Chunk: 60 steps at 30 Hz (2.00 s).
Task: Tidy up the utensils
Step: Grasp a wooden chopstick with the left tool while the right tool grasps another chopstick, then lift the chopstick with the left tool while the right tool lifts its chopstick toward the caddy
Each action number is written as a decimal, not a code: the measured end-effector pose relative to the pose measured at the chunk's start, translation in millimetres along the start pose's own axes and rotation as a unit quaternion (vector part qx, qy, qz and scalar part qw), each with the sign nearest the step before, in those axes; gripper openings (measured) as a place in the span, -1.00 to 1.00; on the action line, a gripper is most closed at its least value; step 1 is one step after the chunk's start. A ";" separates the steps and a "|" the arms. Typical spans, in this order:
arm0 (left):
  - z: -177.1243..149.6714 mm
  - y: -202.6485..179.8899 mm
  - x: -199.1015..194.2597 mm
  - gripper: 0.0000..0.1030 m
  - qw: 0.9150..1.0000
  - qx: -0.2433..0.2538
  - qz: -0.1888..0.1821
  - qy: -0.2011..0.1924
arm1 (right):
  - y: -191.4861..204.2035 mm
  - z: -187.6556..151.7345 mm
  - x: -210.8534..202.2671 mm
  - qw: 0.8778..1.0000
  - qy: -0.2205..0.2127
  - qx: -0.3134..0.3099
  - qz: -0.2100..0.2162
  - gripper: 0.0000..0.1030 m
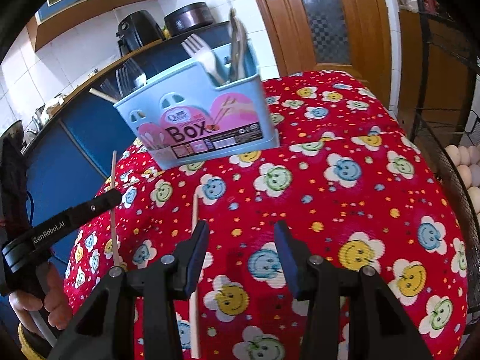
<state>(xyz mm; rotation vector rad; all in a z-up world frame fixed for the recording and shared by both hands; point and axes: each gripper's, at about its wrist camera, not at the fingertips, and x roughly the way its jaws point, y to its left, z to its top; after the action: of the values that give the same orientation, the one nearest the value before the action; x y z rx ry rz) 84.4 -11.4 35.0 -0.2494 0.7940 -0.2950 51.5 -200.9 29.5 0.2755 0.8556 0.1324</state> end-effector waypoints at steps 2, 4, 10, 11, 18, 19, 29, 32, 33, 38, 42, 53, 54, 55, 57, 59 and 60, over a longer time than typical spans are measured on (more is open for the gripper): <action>0.6 2.5 -3.5 -0.92 1.000 0.000 0.002 -0.008 | 4.3 0.2 3.7 1.000 0.007 -0.001 0.003 -0.06; 0.7 5.6 -7.2 -0.92 1.000 -0.001 0.002 -0.018 | 9.0 -0.2 8.2 1.000 0.015 -0.003 0.008 -0.06; 0.9 11.1 -11.5 -0.92 0.999 0.001 0.015 -0.031 | 25.2 -0.9 23.3 0.999 0.041 -0.025 0.014 -0.07; 0.8 12.3 -12.0 -0.92 0.999 0.000 0.018 -0.033 | 28.0 -1.0 25.4 0.999 0.044 -0.029 0.015 -0.09; 0.0 20.9 -13.8 -0.92 0.998 0.004 0.044 -0.042 | 47.8 -5.0 43.3 0.995 0.073 -0.070 0.009 -0.33; -0.3 22.1 -14.0 -0.92 0.998 0.004 0.046 -0.042 | 49.9 -5.5 45.4 0.994 0.076 -0.074 0.008 -0.35; -1.7 25.0 -13.0 -0.91 0.997 0.006 0.058 -0.045 | 56.5 -5.1 60.3 0.991 0.086 -0.099 -0.013 -0.74; -1.8 24.8 -12.9 -0.91 0.997 0.006 0.059 -0.046 | 52.7 -3.3 62.2 0.991 0.089 -0.095 -0.009 -0.85; -2.0 24.5 -12.9 -0.91 0.997 0.007 0.060 -0.046 | 51.1 -2.8 62.4 0.992 0.089 -0.091 -0.005 -0.86; -2.3 22.6 -13.3 -0.91 0.997 0.009 0.061 -0.047 | 38.7 1.6 58.4 0.995 0.074 -0.062 0.019 -0.88; -2.1 18.6 -14.6 -0.92 0.997 0.013 0.062 -0.049 | 32.8 4.1 44.9 0.997 0.049 -0.051 0.035 -0.88; 4.3 3.1 -21.1 -0.92 0.996 0.027 0.054 -0.060 | 23.3 21.1 3.8 0.997 -0.032 -0.035 0.053 -0.88; 5.6 2.0 -21.5 -0.92 0.996 0.028 0.053 -0.061 | 23.3 22.8 0.4 0.997 -0.039 -0.033 0.053 -0.88; 7.3 -0.4 -22.0 -0.92 0.996 0.030 0.052 -0.063 | 24.9 24.8 -0.9 0.997 -0.044 -0.032 0.053 -0.88; 9.5 -4.3 -22.5 -0.92 0.996 0.033 0.051 -0.065 | 21.7 29.6 -6.8 0.996 -0.058 -0.027 0.055 -0.88; 13.2 -8.9 -22.9 -0.92 0.996 0.037 0.049 -0.069 | 20.5 32.9 -10.7 0.996 -0.069 -0.025 0.055 -0.88; 15.6 -11.7 -23.3 -0.92 0.996 0.039 0.047 -0.072 | 19.9 35.4 -13.2 0.995 -0.075 -0.025 0.053 -0.88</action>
<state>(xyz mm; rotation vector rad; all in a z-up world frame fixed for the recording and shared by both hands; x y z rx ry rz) 78.3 -12.4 64.7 -0.1580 0.6484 -0.2159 69.7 -191.4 67.0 0.2802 0.6887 0.2290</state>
